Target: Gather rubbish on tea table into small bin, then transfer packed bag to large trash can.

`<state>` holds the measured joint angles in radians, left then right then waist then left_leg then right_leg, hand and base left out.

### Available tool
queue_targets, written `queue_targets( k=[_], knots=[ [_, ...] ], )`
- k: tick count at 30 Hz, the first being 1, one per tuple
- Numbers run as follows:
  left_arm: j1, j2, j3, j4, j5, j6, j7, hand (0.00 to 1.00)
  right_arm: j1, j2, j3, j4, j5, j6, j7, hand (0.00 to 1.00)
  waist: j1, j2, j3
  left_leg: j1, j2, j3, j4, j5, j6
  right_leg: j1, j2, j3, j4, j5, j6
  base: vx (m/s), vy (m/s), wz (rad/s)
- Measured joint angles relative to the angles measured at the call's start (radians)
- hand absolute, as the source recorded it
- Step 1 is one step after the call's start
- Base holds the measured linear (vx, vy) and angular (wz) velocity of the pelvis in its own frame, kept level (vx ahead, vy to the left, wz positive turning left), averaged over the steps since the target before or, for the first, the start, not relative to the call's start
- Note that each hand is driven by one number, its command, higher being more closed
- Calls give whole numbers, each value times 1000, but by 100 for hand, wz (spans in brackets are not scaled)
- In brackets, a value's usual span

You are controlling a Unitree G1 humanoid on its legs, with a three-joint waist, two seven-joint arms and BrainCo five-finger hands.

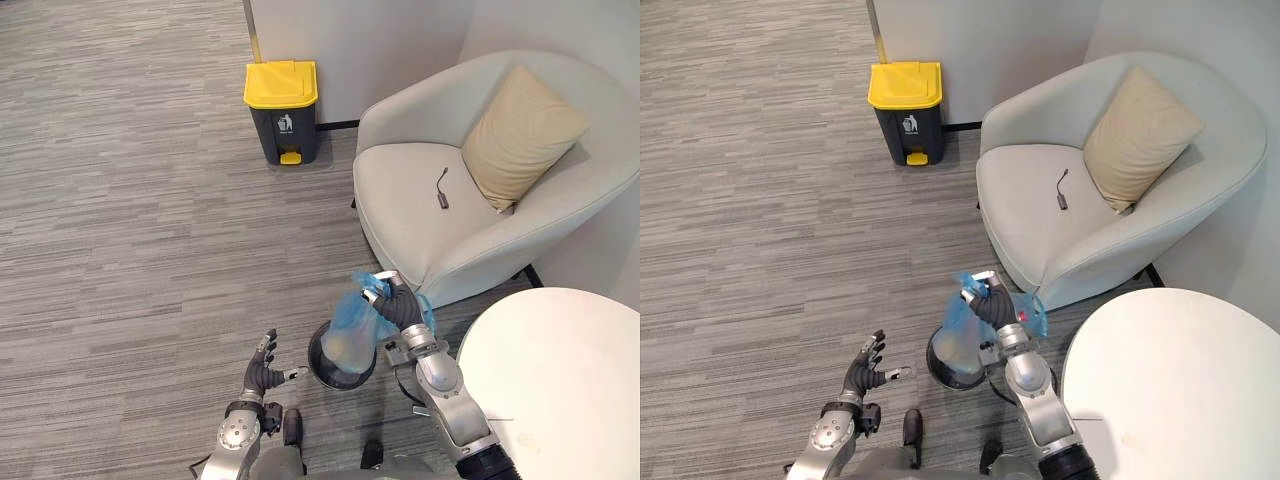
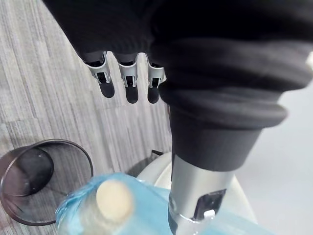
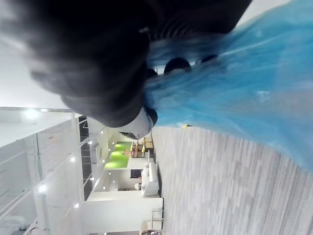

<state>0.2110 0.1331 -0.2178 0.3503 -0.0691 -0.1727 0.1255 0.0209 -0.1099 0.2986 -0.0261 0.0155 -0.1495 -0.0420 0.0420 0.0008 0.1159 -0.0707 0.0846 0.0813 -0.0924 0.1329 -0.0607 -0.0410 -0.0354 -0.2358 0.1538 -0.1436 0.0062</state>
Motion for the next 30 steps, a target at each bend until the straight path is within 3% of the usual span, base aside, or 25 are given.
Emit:
queue_targets(
  k=[10, 18, 30],
  knots=[
    [-19, 20, -18, -228, 105, -47, -1, 0, -54, -75, 72, -46, 163, -12, 48, 100, -1, 3, -21, 10, 2, -7, -1, -1, 0, 22, 14, 0, -27, 15, -2, 0, 0, 0],
    [-114, 41, -89, -245, 201, -54, 10, 0, -122, -90, 115, -79, 299, -19, 91, 100, -2, 3, -29, 14, 1, 0, -1, 0, 0, 28, 17, 15, -47, 33, -1, -1, 5, -4],
    [-194, 69, -174, -223, 240, -54, 10, 0, -162, -114, 181, -78, 378, -19, 114, 100, -27, 10, -77, 25, 19, 13, -4, 0, 0, 34, 32, 49, -71, 55, -14, -16, 3, -8]
  ],
)
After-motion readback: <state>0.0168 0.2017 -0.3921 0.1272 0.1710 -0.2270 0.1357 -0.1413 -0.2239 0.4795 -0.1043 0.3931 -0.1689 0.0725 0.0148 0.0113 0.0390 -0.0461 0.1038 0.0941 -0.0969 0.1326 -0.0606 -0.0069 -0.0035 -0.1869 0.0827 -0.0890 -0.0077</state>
